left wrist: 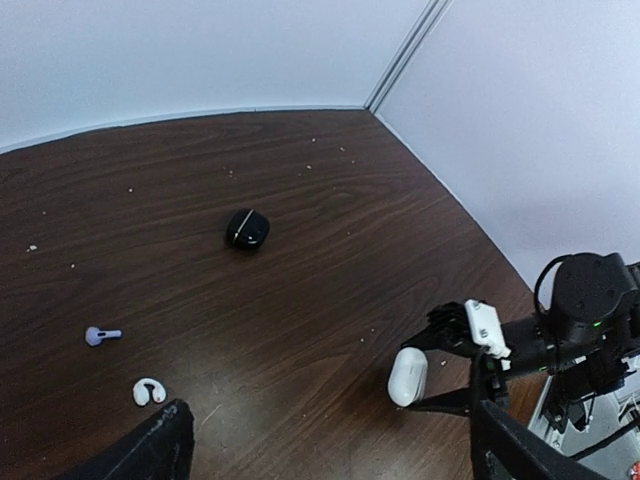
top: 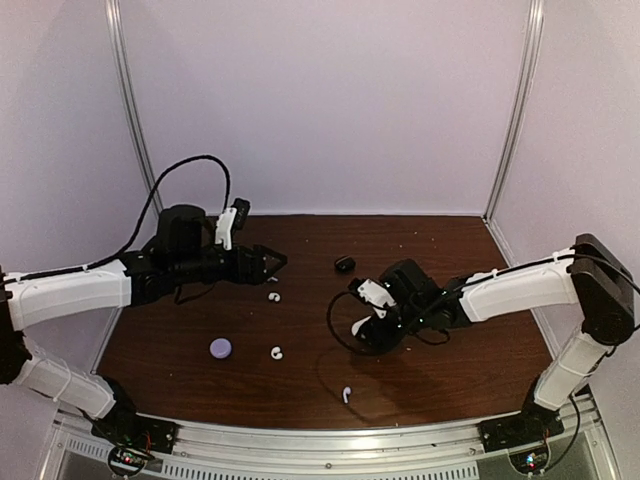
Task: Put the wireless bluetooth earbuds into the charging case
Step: Pick up the charging case from the center of the board, then pass from the right arm to the left
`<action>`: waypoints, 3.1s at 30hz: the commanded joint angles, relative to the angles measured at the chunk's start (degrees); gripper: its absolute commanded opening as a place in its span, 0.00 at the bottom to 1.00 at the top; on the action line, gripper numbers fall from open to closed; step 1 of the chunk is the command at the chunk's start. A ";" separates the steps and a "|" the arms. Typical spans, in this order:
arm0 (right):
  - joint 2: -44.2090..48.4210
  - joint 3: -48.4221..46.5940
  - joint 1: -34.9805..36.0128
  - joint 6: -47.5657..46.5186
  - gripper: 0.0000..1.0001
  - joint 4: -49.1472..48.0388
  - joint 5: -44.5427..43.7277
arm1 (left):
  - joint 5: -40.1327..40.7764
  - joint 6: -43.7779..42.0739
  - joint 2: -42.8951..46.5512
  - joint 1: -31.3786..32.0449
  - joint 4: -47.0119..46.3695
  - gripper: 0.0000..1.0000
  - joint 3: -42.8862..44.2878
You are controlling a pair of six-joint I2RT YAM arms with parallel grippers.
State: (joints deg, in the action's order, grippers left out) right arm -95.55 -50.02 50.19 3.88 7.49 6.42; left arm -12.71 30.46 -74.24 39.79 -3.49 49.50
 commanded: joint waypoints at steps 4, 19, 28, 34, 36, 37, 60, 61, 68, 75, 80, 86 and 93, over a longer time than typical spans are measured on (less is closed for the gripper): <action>8.61 1.92 2.04 -5.75 0.62 -9.03 -1.58 | -7.70 0.46 -0.13 -1.79 -6.05 0.88 -3.73; 17.15 5.12 10.76 -14.69 0.63 -17.90 -6.12 | -31.07 3.01 -11.05 2.34 -16.85 0.65 -1.46; 18.33 4.86 14.36 -17.84 0.63 -18.19 -11.91 | -32.96 3.73 -14.26 6.93 -17.88 0.65 1.00; 19.10 4.93 15.66 -18.85 0.63 -18.44 -13.48 | -32.93 4.17 -15.66 8.75 -18.75 0.62 1.70; 19.40 5.21 15.98 -18.95 0.62 -18.90 -13.56 | -32.59 4.17 -15.85 8.98 -18.86 0.62 1.80; 19.62 5.42 16.06 -19.07 0.62 -19.13 -13.53 | -32.54 4.17 -15.85 8.99 -18.98 0.62 1.73; 21.36 6.95 19.35 -22.89 0.62 -20.75 -18.03 | -31.61 2.50 -16.10 10.30 -17.87 0.43 3.72; 21.42 6.95 19.40 -22.89 0.62 -20.73 -18.24 | -31.58 2.46 -16.04 10.31 -17.87 0.41 3.82; 21.72 6.98 19.53 -23.13 0.62 -20.67 -19.07 | -31.42 1.94 -16.28 10.56 -17.51 0.37 4.02; 21.35 6.48 19.69 -24.35 0.62 -19.03 -17.91 | -29.08 -1.40 -17.15 10.82 -11.73 0.45 7.05; 20.55 5.18 20.20 -25.73 0.62 -16.27 -17.33 | -28.75 -3.91 -17.89 10.83 -7.45 0.45 9.63; 19.52 3.78 20.81 -26.68 0.62 -14.01 -17.57 | -28.48 -5.37 -19.00 11.17 -4.43 0.42 11.61; 17.85 2.10 21.41 -27.57 0.62 -11.40 -17.97 | -27.96 -6.67 -20.48 11.92 -1.62 0.41 13.54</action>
State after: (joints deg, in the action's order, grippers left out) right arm -76.77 -45.54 70.83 -22.81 -5.45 -10.81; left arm -41.34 25.98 -93.84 51.07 -6.79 60.82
